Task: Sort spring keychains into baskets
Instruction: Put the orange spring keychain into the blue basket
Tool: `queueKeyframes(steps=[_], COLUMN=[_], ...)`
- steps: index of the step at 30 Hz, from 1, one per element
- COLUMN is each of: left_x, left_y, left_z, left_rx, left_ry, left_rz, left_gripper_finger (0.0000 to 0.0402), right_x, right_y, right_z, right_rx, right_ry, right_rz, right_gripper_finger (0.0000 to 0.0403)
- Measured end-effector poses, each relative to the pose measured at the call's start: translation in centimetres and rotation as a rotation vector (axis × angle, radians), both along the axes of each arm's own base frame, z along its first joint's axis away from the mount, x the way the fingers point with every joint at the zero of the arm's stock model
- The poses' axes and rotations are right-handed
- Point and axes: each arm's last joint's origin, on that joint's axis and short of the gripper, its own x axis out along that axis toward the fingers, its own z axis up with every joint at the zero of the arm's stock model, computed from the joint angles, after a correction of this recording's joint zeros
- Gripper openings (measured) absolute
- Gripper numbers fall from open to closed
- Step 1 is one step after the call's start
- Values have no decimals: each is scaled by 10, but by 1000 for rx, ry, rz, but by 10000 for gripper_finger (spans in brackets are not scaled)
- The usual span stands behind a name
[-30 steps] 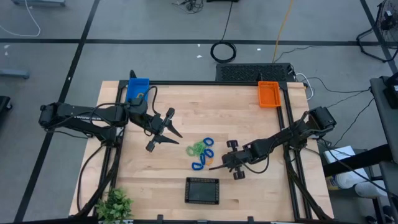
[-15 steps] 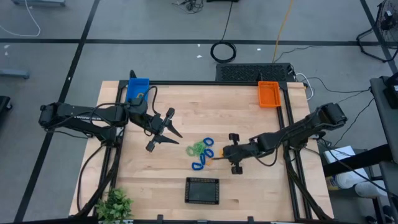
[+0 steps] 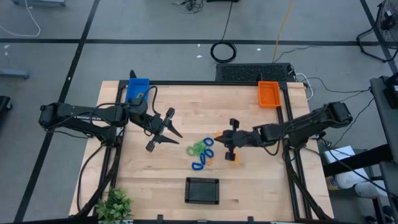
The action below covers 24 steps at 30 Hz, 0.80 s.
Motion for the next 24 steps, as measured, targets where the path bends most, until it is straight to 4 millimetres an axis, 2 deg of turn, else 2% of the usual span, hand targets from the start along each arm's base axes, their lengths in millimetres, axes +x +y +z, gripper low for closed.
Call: queueKeyframes(steps=[7,13,24], left_x=[0,0,0], left_y=[0,0,-1], left_z=[1,1,1], left_rx=[-17,-16,-14], left_ry=[3,0,0], left_rz=[0,1,0], left_gripper_finger=[127,127,127], right_x=[9,13,10], right_y=[-21,-45,-85], right_z=[6,12,12], right_rx=[-67,-36,-114], right_ry=[-142,-283,-301], right_rz=[-13,48,39], right_gripper_finger=[18,18,18])
